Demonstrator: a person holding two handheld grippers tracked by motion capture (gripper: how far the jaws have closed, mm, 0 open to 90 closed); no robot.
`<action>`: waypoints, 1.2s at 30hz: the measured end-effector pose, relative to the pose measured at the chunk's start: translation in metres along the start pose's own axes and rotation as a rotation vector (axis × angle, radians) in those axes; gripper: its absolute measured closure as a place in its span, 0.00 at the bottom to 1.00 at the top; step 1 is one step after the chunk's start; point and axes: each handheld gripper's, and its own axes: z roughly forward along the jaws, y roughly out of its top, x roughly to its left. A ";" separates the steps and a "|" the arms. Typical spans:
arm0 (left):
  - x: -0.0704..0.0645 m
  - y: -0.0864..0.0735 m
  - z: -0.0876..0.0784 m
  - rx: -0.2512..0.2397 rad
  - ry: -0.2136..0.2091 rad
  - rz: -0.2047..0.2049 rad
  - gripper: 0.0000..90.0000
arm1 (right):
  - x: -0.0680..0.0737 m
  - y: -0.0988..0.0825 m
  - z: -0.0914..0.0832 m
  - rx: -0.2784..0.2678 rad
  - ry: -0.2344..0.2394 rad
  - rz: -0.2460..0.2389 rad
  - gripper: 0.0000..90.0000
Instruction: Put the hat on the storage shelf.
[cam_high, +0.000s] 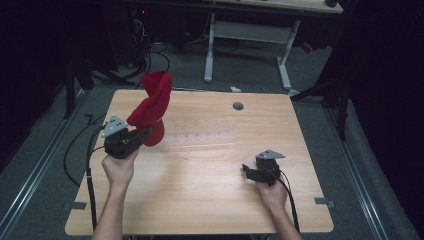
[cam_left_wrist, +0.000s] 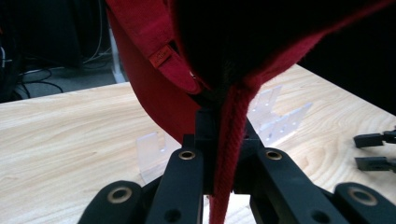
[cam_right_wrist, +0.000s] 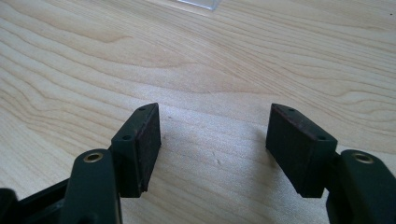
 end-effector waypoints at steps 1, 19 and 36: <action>0.001 0.000 0.002 -0.001 0.000 0.001 0.94 | 0.000 0.000 0.000 0.000 0.000 0.000 0.40; 0.015 -0.007 0.030 -0.006 0.022 0.003 0.94 | 0.000 0.000 0.000 -0.001 0.000 -0.002 0.39; 0.021 -0.019 0.043 0.009 0.064 0.022 0.94 | 0.000 0.000 0.000 0.001 0.001 0.000 0.39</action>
